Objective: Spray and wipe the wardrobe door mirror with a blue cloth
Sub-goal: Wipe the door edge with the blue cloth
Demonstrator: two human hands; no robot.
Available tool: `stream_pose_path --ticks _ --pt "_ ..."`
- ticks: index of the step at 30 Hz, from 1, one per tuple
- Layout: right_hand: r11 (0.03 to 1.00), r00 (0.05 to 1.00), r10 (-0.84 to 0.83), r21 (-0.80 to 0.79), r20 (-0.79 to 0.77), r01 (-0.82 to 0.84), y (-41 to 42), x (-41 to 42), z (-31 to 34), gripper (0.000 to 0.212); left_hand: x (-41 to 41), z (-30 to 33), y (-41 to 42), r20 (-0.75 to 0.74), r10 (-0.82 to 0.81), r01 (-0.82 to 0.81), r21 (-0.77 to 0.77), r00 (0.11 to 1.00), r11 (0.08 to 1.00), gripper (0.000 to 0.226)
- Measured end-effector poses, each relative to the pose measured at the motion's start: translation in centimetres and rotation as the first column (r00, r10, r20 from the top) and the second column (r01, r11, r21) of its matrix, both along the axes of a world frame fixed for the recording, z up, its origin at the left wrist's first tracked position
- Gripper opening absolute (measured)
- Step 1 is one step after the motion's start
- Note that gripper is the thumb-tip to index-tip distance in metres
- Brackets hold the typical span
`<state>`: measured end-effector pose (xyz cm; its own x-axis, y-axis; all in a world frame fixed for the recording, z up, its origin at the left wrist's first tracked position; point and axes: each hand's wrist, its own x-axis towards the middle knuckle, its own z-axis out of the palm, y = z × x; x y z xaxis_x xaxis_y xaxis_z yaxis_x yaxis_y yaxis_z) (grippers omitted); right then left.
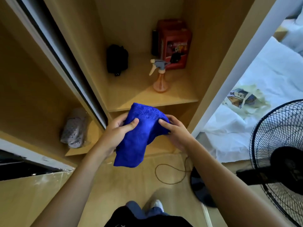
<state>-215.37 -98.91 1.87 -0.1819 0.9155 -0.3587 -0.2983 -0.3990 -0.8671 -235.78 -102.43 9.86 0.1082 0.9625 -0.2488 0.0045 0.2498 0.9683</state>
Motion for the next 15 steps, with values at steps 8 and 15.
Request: stream_pose_path --ticks 8,15 --pt "0.95 0.896 0.159 -0.182 -0.415 -0.253 0.9 -2.7 -2.4 0.077 0.5 0.8 5.2 0.3 0.058 -0.005 -0.172 0.952 0.985 0.031" --pt "0.941 0.891 0.075 -0.263 -0.449 -0.212 4.7 -4.3 -2.3 0.062 -1.5 -0.6 10.1 0.333 0.124 -0.025 -0.285 0.935 0.958 0.025"
